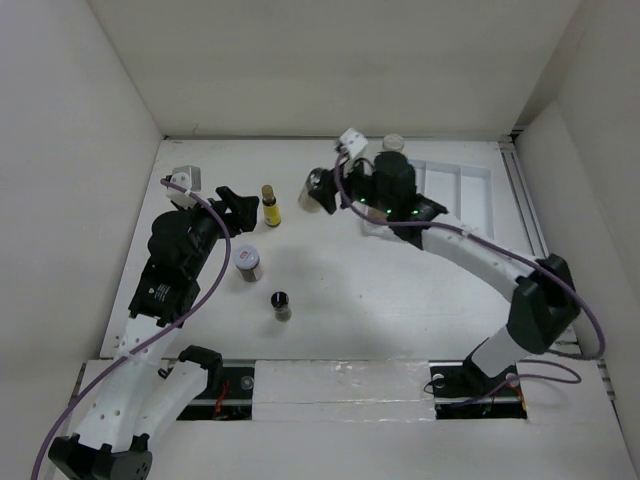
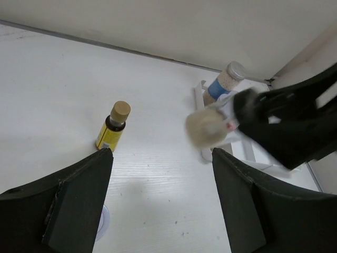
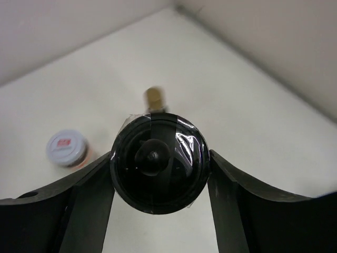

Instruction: Organize the condiment bottles

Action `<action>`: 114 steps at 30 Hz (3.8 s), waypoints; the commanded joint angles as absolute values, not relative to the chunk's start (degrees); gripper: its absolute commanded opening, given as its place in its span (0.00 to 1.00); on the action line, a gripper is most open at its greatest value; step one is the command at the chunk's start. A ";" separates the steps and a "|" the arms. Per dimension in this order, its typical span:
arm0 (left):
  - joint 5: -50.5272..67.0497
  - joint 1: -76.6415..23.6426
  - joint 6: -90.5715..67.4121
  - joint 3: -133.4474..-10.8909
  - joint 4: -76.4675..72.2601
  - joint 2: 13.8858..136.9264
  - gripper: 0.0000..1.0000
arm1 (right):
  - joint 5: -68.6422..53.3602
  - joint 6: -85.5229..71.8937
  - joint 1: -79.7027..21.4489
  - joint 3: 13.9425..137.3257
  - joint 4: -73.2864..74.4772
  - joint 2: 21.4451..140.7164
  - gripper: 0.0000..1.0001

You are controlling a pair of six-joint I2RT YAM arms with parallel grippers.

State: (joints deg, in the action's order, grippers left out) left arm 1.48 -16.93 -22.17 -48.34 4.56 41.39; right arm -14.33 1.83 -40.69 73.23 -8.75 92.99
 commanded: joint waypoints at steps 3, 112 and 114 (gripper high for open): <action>2.11 -17.14 -22.06 -48.87 2.11 40.43 0.72 | -5.63 0.54 -28.95 70.40 -17.05 83.33 0.52; -21.53 -17.14 -31.55 -50.01 8.96 34.72 0.75 | -15.38 1.85 -56.61 96.10 -7.01 116.56 0.47; -21.53 -17.14 -31.03 -50.01 8.96 34.72 0.75 | -15.38 1.14 -55.38 93.18 -11.57 109.89 0.47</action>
State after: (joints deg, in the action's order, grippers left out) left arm -21.85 -17.04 -32.32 -48.47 11.57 34.76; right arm -14.55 2.13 -56.93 93.95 2.72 122.48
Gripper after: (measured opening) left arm 0.758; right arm 0.714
